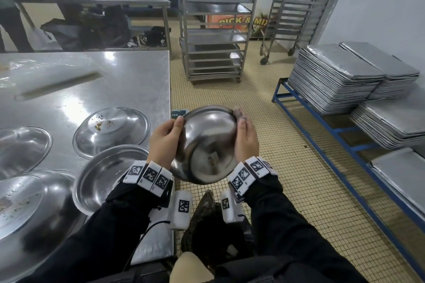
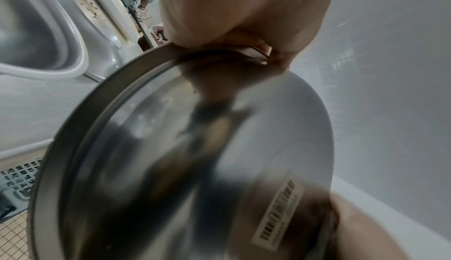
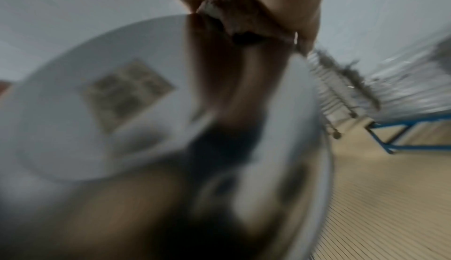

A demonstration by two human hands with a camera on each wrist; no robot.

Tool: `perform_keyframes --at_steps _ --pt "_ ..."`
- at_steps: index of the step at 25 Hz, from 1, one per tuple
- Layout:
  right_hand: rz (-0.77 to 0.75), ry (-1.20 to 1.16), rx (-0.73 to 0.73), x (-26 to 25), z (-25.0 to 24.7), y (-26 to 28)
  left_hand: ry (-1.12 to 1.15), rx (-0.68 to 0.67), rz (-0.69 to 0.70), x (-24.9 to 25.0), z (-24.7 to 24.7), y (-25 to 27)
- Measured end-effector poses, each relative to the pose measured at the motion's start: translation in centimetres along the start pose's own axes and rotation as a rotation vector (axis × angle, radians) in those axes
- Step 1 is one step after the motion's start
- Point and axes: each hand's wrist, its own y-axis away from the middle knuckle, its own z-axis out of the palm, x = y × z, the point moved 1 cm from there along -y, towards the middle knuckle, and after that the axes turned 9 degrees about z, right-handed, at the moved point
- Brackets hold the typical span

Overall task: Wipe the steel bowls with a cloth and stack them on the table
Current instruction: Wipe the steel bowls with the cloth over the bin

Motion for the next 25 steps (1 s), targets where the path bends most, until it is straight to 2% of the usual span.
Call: perform_keyframes --at_steps 2,3,6,8,11,14,18,22,23,25 --pt "0.239 -0.171 -0.082 2.2 -0.7 0.4 0.047 0.052 -0.038 -0.5 -0.2 0.1" --pt "0.305 -0.230 -0.092 3.2 -0.7 0.8 0.056 0.070 -0.042 -0.7 -0.3 0.2" --pt "0.333 -0.269 -0.026 3.9 -1.4 1.1 -0.027 0.032 0.018 -1.2 -0.6 0.2" --pt "0.271 -0.185 0.007 3.2 -2.5 0.3 -0.129 -0.081 0.075 -1.7 -0.9 0.0" --pt "0.080 0.071 -0.014 1.8 -4.4 -1.1 -0.198 -0.284 0.112 -1.4 -0.1 0.2" --pt "-0.099 0.301 -0.102 0.5 -4.6 -2.1 -0.300 -0.366 0.230 -0.1 1.5 0.6" --pt "-0.276 0.398 -0.175 -0.9 -3.4 -1.7 -0.426 -0.306 0.304 0.5 2.2 -0.1" --pt "-0.279 0.320 -0.214 -0.4 -1.9 0.1 -0.529 -0.248 0.318 -0.4 1.8 -0.3" --pt "-0.298 0.311 -0.194 0.0 -1.5 0.7 -0.523 -0.224 0.295 -0.6 1.8 -0.2" --pt "-0.447 0.364 -0.117 0.7 -0.5 2.1 -0.496 -0.182 0.253 -0.6 1.8 0.0"
